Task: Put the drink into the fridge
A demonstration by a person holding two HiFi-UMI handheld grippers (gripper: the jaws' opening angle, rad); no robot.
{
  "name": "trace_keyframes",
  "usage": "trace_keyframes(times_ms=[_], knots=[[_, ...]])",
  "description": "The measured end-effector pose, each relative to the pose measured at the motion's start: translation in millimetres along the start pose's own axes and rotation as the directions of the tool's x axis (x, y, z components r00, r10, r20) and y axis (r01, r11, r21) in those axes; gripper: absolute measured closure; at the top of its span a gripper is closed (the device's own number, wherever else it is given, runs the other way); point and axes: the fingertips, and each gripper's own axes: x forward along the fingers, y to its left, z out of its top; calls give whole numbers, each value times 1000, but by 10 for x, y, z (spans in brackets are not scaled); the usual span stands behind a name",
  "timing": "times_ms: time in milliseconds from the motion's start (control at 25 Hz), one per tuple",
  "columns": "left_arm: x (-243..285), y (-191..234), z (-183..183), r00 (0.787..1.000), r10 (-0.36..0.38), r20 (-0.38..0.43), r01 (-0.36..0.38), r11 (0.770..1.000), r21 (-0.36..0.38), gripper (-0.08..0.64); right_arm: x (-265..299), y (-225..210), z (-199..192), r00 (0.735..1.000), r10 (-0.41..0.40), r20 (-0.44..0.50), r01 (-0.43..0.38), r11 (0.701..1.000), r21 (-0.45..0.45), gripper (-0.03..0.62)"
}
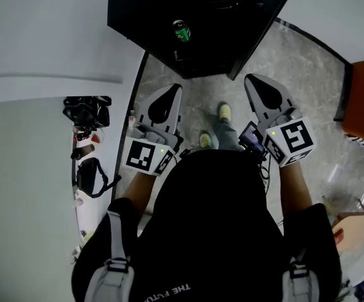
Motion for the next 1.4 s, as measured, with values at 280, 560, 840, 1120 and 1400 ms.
trace_keyframes(times_ms=[280, 560, 840, 1120, 1400], knots=[[-567, -48, 30, 999, 19, 32, -19, 1000, 0, 548, -184, 586, -101, 1000, 2, 4, -2, 1000, -15, 578], [-1086, -137, 9, 998, 23, 52, -23, 1000, 14, 548, -443, 1027, -258, 1000, -4, 3, 4, 999, -49, 578], [-1431, -152, -64, 998, 14, 68, -13, 1000, -7, 548, -616, 1348, -348, 999, -33, -11, 33, 997, -69, 578], [-1533, -246, -61, 998, -4, 69, 6, 1000, -23, 548, -719, 1488, -342, 999, -48, 2, 48, 997, -68, 578], [-1380, -431, 14, 998, -29, 47, 31, 999, -25, 548, -843, 1318, -223, 998, -66, 20, 68, 995, -73, 578]])
